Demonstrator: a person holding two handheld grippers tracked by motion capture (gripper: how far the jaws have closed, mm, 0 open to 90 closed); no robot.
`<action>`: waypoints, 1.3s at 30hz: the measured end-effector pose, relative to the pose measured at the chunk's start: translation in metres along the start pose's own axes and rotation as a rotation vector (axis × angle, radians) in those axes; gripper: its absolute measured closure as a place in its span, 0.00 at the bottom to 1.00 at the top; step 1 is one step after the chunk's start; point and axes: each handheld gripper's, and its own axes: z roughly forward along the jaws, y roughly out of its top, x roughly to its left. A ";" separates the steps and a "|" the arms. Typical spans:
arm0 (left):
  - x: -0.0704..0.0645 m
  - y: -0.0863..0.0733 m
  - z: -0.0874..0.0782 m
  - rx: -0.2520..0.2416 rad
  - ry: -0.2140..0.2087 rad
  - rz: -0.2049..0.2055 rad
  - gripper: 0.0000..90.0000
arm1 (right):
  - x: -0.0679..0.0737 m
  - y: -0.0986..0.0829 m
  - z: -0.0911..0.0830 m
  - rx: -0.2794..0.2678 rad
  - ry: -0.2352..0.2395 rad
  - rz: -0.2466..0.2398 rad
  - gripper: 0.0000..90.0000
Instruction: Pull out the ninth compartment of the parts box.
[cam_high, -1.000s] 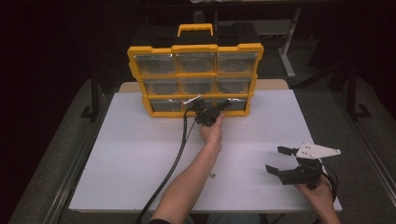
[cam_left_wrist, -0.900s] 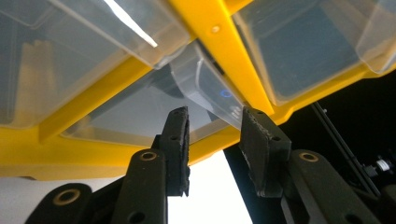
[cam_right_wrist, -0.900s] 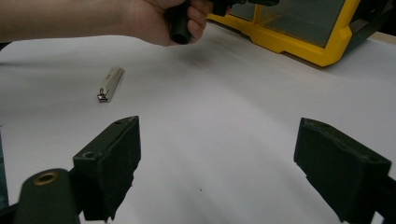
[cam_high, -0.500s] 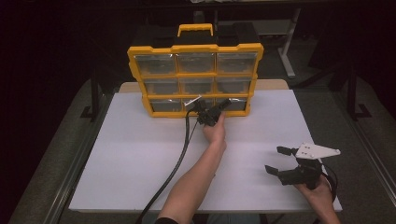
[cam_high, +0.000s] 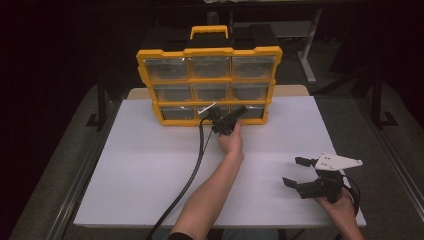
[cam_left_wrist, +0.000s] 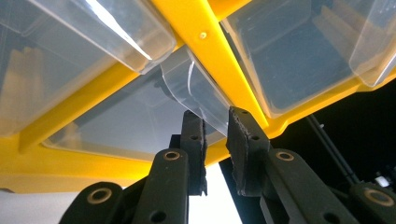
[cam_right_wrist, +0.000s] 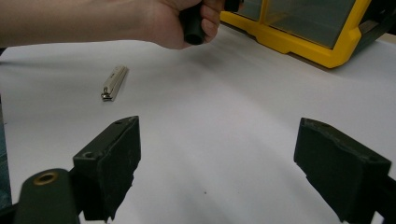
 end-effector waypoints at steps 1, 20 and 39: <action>0.000 0.000 0.000 0.000 0.002 -0.004 0.84 | 0.000 0.000 0.000 -0.001 0.001 0.001 0.15; 0.002 -0.006 -0.007 -0.030 -0.015 -0.048 0.89 | -0.002 0.002 0.003 0.001 0.004 0.003 0.15; -0.001 -0.013 -0.022 -0.021 -0.036 -0.054 0.90 | -0.001 0.001 0.004 0.005 0.007 -0.004 0.15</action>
